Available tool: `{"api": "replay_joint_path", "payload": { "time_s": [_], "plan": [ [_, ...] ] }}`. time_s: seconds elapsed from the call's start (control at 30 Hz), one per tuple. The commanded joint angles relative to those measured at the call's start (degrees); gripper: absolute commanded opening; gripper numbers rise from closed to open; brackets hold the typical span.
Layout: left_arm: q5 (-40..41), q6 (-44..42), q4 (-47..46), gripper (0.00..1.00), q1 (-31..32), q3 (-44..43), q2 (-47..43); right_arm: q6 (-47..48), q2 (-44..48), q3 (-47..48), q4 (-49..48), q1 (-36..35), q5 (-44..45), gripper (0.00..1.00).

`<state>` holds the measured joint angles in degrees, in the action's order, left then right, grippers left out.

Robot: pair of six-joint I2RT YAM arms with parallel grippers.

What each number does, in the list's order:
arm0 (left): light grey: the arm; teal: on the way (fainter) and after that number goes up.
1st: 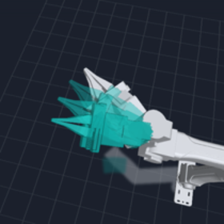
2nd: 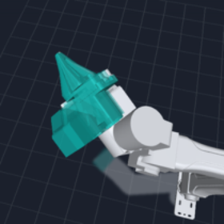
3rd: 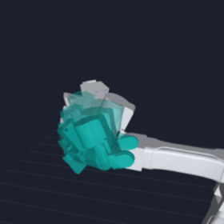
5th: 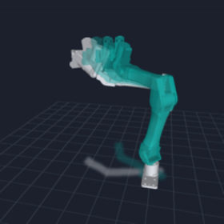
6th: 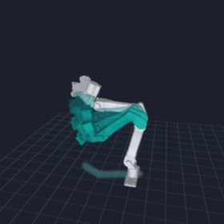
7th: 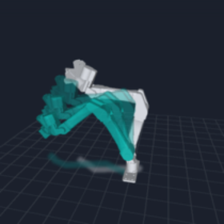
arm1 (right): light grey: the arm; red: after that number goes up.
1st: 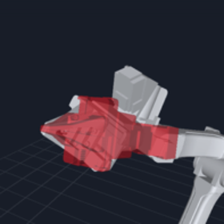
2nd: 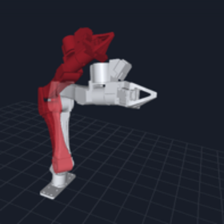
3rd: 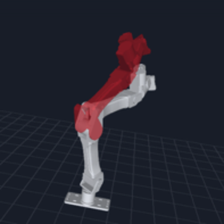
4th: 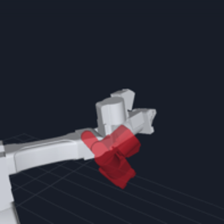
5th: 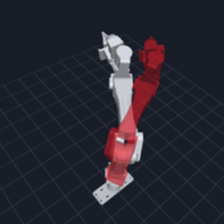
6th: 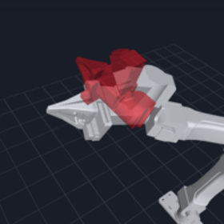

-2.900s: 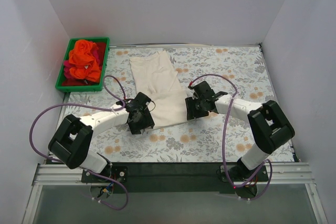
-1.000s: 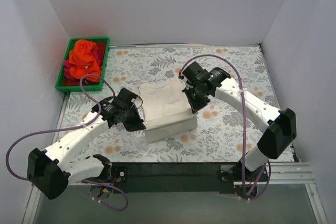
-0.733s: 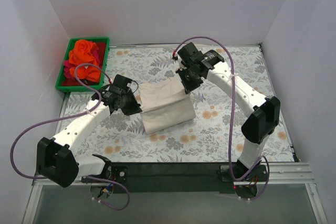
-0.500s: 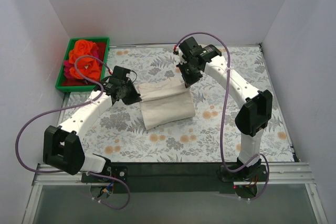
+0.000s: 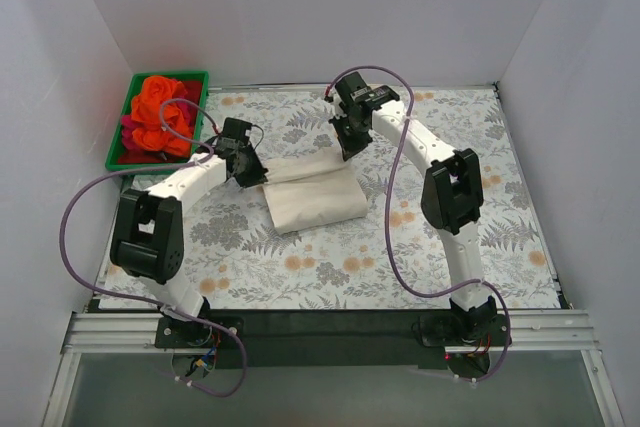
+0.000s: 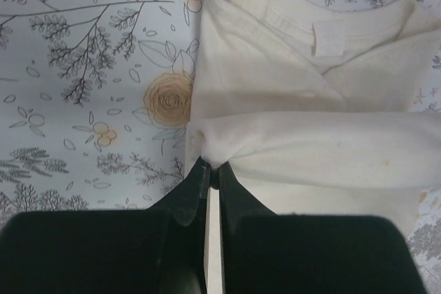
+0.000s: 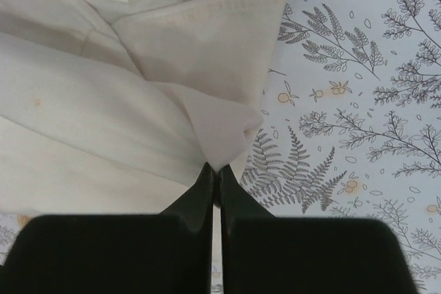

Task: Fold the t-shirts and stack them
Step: Fold the tshirt

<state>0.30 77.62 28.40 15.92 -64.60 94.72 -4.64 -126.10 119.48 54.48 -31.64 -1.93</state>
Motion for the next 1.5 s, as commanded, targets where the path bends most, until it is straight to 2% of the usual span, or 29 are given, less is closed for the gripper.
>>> {"api": "replay_joint_path", "payload": {
  "time_s": [0.0, 0.33, 0.37, 0.47, 0.5, 0.57, 0.63, 0.8, 0.83, 0.9, 0.97, 1.07, 1.3, 1.47],
  "plan": [
    [2.9, -3.5, -4.1, 0.00, -0.8, -2.7, 2.7, 0.1, -1.0, 1.1, -2.4, 1.9, 0.8, 0.01],
    [3.7, -3.5, -6.3, 0.02, -0.8, -3.4, 7.4, -1.4, -3.1, -0.3, -6.8, 3.7, -0.3, 0.01],
    [4.7, -3.3, -6.3, 0.05, -0.9, -3.2, 7.4, -1.7, -3.3, -0.2, -7.3, 3.8, -0.3, 0.12],
    [7.3, -1.3, -6.1, 0.33, -0.8, -2.5, 5.8, -2.1, -3.2, 0.0, -8.2, 3.8, -0.6, 0.34],
    [7.7, -0.5, -6.3, 0.48, -0.8, -2.3, 4.2, -2.1, -2.2, 0.1, -8.4, 3.8, -1.0, 0.36],
    [8.1, 0.1, -7.3, 0.64, -0.8, -1.2, 2.1, -2.1, -0.5, -0.4, -9.5, 3.7, -1.2, 0.39],
    [8.7, -0.3, -7.6, 0.75, -0.5, -1.1, -1.5, -1.9, 3.9, -3.6, -11.4, 3.6, -2.4, 0.40],
    [9.7, -2.3, -7.5, 0.75, 4.9, -0.2, -6.8, -2.6, 15.3, -17.4, -23.9, 2.6, -10.6, 0.41],
    [8.2, -2.5, -7.5, 0.73, 5.6, 0.2, -7.2, -3.3, 16.4, -22.0, -25.9, 2.6, -11.9, 0.40],
    [6.7, -2.5, -7.9, 0.69, 6.8, 1.3, -6.7, -3.5, 17.3, -24.5, -28.6, 2.6, -14.6, 0.38],
    [5.1, -3.4, -9.7, 0.61, 7.2, 1.9, -4.9, -3.5, 16.3, -24.5, -29.7, 2.7, -16.2, 0.35],
    [5.9, -4.7, -10.6, 0.57, 7.3, 1.1, -0.9, -3.4, 12.7, -21.8, -30.0, 2.8, -17.8, 0.31],
    [7.5, -10.0, -14.6, 0.50, 7.2, -4.4, 7.7, -1.4, 3.8, -16.2, -33.3, 4.2, -26.0, 0.29],
    [8.4, -12.3, -16.2, 0.49, 6.2, -11.5, 15.6, -5.1, -2.0, -14.5, -38.9, 7.4, -29.3, 0.28]
  ]
}}
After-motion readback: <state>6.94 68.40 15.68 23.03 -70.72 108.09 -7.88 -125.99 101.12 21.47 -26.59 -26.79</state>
